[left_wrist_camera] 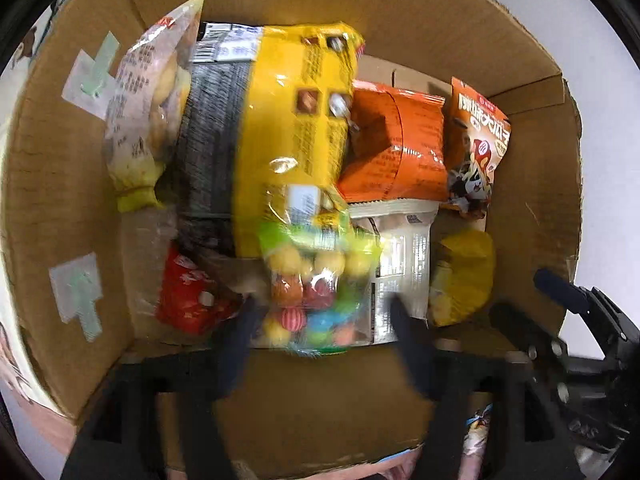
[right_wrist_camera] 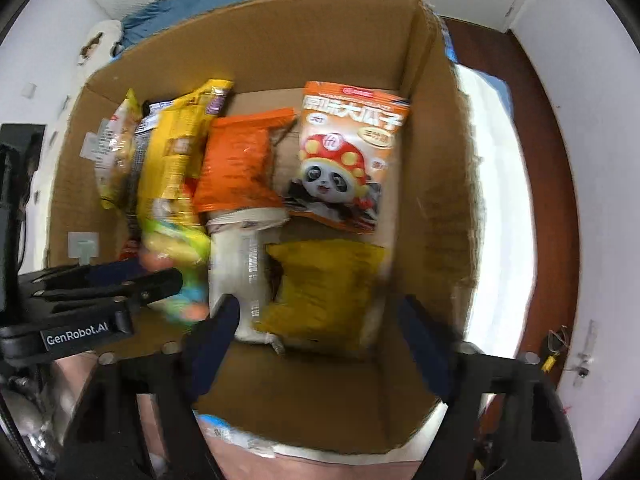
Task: Organize snacks
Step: 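Carry both bags into the cardboard box and open both tools, then lift both tools away from the box back over the bed, then grasp the brown biscuit packet with left tool while right tool grasps white packet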
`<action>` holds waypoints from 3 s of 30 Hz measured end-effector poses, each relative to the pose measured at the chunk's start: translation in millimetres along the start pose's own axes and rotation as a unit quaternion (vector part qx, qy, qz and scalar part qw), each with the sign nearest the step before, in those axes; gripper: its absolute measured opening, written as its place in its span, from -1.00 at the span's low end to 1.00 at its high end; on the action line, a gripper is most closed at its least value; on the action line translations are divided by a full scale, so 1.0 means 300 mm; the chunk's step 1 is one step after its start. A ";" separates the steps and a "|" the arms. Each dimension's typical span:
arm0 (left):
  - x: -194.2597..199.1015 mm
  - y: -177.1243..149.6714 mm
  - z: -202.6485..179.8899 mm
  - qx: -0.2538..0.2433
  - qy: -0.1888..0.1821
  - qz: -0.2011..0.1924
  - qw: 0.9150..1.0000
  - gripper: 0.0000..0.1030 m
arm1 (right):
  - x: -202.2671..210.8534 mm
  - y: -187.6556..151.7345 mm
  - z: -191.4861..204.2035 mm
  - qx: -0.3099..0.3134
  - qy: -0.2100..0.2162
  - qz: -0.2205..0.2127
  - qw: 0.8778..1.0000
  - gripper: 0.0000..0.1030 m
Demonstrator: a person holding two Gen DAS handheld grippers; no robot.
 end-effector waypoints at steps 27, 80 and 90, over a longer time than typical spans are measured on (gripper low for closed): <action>0.326 -0.193 0.070 -0.038 0.021 -0.202 0.978 0.85 | 0.260 -0.165 0.109 -0.021 -0.051 -0.124 0.991 0.92; 0.258 -0.690 0.570 0.060 0.038 -0.294 0.953 1.00 | 0.084 -0.601 0.271 -0.080 0.002 -0.147 0.986 0.96; 0.072 -0.663 0.891 0.160 0.090 -0.230 0.956 1.00 | -0.276 -0.485 0.313 -0.080 0.015 -0.054 0.995 0.78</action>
Point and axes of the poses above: each gripper's, at about its wrist camera, not at the fingertips, and x roughly against the way its jaws point, z to its left, y to its top, the point moved 2 cm from there along -x, roughly the way its jaws point, and after that the axes turned 13 degrees about x, right-handed, at the moved point
